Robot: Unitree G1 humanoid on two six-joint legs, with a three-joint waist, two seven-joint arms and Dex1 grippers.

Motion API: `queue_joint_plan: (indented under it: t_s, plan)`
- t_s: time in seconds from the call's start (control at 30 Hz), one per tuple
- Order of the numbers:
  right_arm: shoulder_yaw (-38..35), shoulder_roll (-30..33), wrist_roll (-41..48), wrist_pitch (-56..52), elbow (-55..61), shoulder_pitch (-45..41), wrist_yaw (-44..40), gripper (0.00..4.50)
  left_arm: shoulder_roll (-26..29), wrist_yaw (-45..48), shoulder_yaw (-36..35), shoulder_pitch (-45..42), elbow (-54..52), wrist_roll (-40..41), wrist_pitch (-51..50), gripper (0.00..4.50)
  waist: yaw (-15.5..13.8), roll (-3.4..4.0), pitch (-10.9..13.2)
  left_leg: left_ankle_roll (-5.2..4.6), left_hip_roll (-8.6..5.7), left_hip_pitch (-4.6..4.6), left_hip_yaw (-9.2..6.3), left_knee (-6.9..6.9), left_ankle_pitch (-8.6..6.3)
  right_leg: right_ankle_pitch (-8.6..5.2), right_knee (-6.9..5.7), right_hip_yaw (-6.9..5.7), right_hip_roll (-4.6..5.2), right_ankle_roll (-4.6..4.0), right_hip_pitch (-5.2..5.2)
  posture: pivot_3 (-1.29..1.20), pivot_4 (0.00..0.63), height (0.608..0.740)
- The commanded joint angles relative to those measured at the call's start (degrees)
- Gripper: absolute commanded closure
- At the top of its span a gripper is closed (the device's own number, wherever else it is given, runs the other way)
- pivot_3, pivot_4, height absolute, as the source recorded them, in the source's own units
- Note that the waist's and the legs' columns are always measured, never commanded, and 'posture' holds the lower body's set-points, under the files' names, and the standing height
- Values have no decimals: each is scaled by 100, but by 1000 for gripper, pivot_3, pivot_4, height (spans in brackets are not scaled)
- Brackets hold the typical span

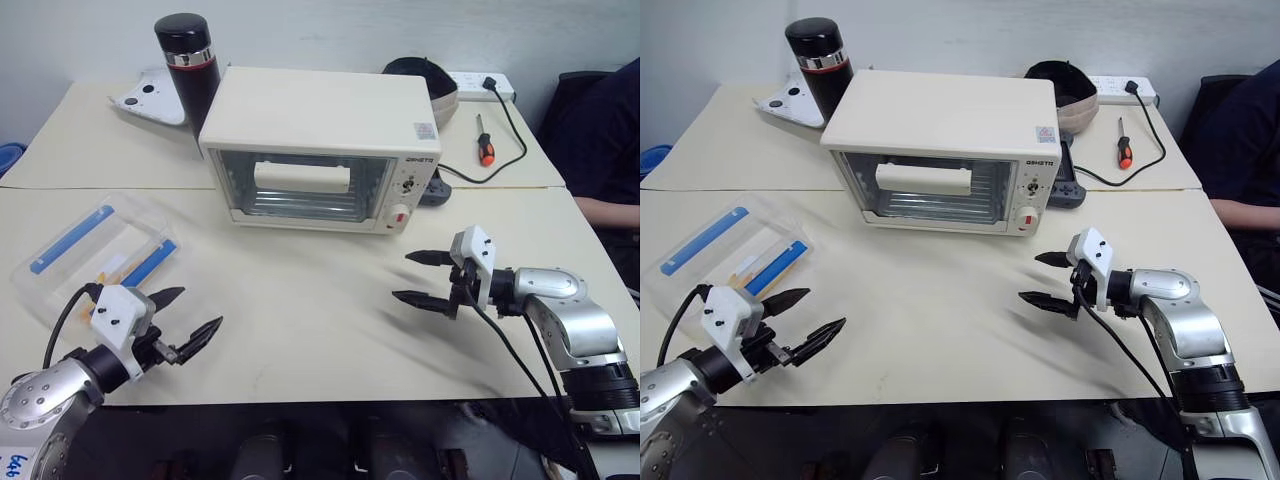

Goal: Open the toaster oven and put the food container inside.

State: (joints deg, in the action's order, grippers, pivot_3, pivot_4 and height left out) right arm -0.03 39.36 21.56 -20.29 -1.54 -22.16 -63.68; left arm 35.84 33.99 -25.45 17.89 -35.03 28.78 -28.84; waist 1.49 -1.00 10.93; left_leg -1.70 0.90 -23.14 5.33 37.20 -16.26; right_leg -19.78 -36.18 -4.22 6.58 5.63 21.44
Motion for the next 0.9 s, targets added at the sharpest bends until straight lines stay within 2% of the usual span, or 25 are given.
queue_joint_plan:
  t_s: [0.03, 0.33, 0.8, 0.9]
  plan:
    - [-154, 43, 134, -39, 215, -16, 7, 0, -4, -44, -75, -50, -51, 10, 56, 21, 0, 0, 0, 0, 0, 0, 0, 0, 0, 0, -1, 0, 0, 0, 0, 0, 150, 740]
    - [-161, 63, 51, -31, 285, 65, 140, 0, -77, -107, -180, -240, -50, 534, -400, 21, -2, -1, 0, 0, 0, 0, 0, 3, 0, 0, -6, 0, 0, 0, 0, 0, 150, 740]
    - [-216, -91, 462, -576, 533, -108, 367, 0, 170, 143, -71, -193, -280, 696, -570, 21, 3, -1, 0, 2, 0, 0, 0, 4, 2, 0, -10, 0, -1, 0, 1, 0, 150, 740]
    - [-109, -332, 696, -901, 794, -360, 485, 0, 409, 335, -431, -335, -529, 1409, -863, 21, 8, -1, 0, 3, 1, 1, -1, 4, 3, 0, -13, 2, -1, 0, 2, 0, 150, 740]
